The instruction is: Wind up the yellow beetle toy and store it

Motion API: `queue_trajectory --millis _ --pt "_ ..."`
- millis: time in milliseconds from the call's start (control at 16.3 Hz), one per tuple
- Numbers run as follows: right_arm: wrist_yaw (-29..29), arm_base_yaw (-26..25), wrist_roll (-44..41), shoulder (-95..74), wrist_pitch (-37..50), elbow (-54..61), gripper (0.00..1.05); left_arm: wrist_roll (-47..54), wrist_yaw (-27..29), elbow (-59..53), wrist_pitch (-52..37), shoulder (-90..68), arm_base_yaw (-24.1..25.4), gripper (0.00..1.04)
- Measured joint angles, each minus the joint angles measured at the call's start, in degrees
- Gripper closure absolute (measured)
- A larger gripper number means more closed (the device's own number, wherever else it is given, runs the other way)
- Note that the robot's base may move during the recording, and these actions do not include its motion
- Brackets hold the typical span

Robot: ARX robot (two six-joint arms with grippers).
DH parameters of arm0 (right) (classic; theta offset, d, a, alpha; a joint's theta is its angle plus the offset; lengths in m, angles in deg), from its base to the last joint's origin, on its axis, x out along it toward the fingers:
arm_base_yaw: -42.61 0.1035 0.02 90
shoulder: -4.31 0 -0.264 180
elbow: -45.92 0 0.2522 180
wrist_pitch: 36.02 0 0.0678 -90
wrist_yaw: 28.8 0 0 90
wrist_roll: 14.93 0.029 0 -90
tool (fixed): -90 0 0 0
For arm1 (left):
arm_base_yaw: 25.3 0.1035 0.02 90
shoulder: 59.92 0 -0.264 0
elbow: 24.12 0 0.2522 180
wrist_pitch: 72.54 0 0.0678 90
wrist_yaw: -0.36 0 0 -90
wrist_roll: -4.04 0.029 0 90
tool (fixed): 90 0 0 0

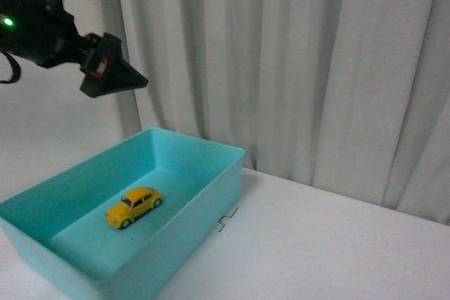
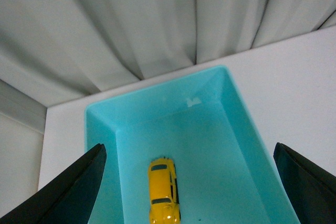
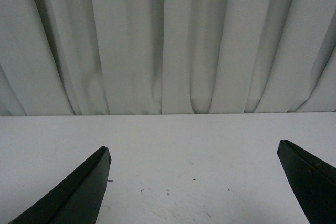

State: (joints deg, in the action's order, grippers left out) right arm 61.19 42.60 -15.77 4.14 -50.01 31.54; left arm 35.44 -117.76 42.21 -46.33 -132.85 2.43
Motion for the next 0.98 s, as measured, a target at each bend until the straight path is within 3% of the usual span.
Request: queue_trajectory --millis 61,122,245,367,612,979 --pt "-0.02 0.0 0.0 0.0 0.0 0.0 0.07 0.63 -1.95 -3.23 1.27 6.45 0.66 0.07" --pt "0.0 0.0 0.0 0.0 0.0 0.0 0.07 -5.46 0.31 -12.7 -15.98 14.88 0.04 0.19" --pt "-0.02 0.0 0.0 0.0 0.0 0.0 0.07 -17.68 0.26 -24.15 -26.71 27.78 0.11 0.37" --pt "-0.02 0.0 0.0 0.0 0.04 0.0 0.07 -25.68 -0.96 -31.15 -25.35 37.94 1.49 0.55" --pt "0.04 0.0 0.0 0.0 0.0 0.0 0.07 -30.8 10.23 -40.83 -24.46 48.72 -10.12 1.03" --pt "0.04 0.0 0.0 0.0 0.0 0.0 0.07 -31.02 19.87 -46.66 -22.73 56.81 -19.69 1.03"
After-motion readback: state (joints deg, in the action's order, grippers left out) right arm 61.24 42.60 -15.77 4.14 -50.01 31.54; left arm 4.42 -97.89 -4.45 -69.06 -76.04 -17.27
